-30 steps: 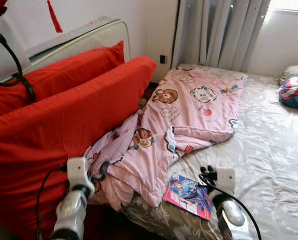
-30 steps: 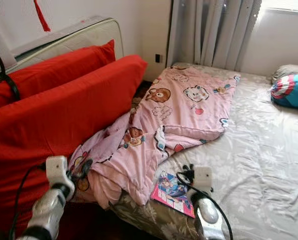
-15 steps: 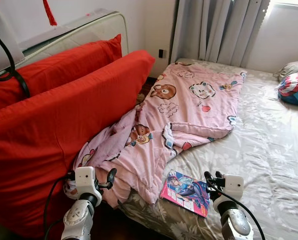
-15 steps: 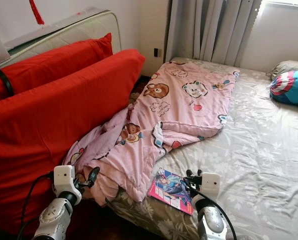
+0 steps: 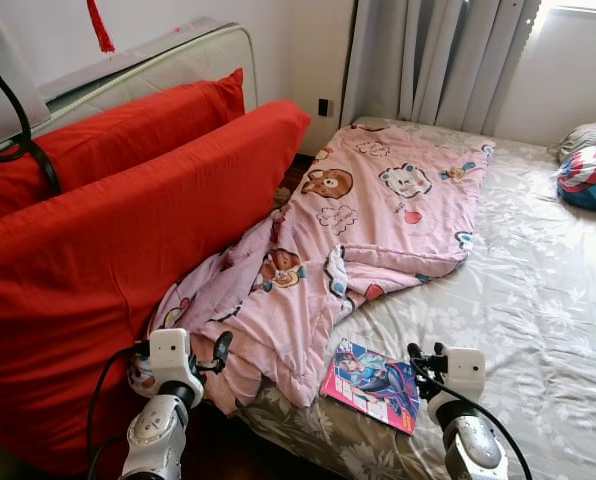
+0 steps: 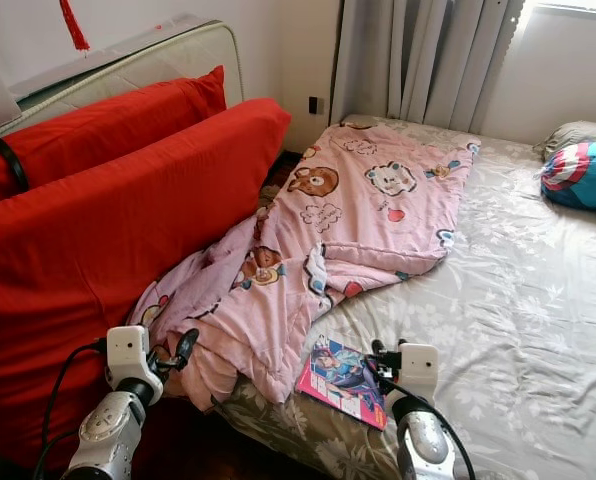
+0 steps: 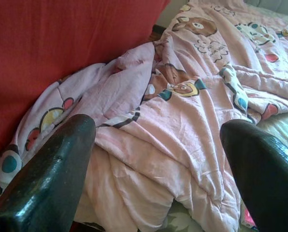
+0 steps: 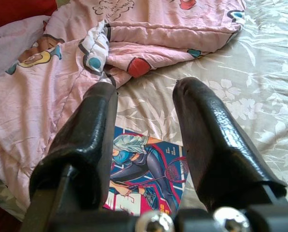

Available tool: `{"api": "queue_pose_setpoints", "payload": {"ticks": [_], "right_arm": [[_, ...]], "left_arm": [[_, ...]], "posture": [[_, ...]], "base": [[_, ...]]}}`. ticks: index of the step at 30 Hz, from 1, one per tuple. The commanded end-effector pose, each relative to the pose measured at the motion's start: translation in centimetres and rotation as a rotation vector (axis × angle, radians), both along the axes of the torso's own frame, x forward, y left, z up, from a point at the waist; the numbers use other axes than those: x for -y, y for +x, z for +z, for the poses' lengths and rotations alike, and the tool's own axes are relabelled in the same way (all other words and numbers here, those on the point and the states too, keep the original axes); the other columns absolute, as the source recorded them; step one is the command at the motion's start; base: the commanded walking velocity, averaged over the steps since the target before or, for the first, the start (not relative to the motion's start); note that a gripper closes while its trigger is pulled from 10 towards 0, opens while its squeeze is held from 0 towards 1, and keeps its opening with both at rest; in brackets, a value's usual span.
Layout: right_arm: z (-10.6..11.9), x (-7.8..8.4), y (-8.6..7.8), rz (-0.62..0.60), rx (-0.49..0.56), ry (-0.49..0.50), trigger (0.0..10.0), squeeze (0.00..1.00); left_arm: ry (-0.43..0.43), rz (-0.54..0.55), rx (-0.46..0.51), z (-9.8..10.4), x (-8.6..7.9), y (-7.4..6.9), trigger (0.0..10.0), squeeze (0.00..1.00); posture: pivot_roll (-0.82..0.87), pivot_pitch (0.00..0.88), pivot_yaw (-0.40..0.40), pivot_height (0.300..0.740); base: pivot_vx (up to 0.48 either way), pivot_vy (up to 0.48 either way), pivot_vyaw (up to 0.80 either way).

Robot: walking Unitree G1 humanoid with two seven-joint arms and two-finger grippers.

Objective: Clean up the room

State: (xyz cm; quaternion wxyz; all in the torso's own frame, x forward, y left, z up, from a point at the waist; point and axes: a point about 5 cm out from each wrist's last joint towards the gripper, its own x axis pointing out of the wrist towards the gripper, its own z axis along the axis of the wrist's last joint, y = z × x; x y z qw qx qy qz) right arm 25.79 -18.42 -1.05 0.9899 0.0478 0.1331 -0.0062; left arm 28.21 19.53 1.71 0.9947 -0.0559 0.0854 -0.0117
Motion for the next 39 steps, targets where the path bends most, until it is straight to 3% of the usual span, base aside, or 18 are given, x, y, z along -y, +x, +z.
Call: {"api": "queue_pose_setpoints", "payload": {"ticks": [1, 8, 12, 34, 39], "right_arm": [[-0.1, -0.1, -0.1, -0.007, -0.001, 0.007, 10.0, 0.00], [-0.4, -0.6, -0.1, 0.004, -0.034, -0.006, 10.0, 0.00], [-0.4, -0.7, -0.1, 0.000, -0.037, 0.001, 10.0, 0.00], [-0.7, -1.5, -0.1, 0.025, -0.059, 0.015, 10.0, 0.00], [-1.1, -1.9, -0.1, 0.054, -0.104, 0.009, 10.0, 0.00]], "left_arm": [[0.001, 0.004, 0.012, 0.4, -0.2, 0.3, 10.0, 0.00], [-0.003, 0.009, 0.013, 0.4, -0.3, 0.3, 10.0, 0.00], [-0.008, 0.007, 0.016, 0.6, -0.1, 0.5, 10.0, 0.00], [-0.004, 0.005, -0.005, 0.3, 0.2, 0.4, 10.0, 0.00], [-0.003, 0.005, -0.004, 0.3, 0.2, 0.4, 10.0, 0.00]], "posture": [[-0.10, 0.000, -0.013, 0.684], [-0.10, 0.000, -0.017, 0.684], [-0.10, 0.000, -0.016, 0.660], [-0.08, 0.000, -0.022, 0.660], [-0.07, 0.000, -0.024, 0.655]], "base": [[0.000, 0.000, 0.00], [0.000, 0.000, 0.00], [0.000, 0.000, 0.00], [0.000, 0.000, 0.00], [0.000, 0.000, 0.00]]}}
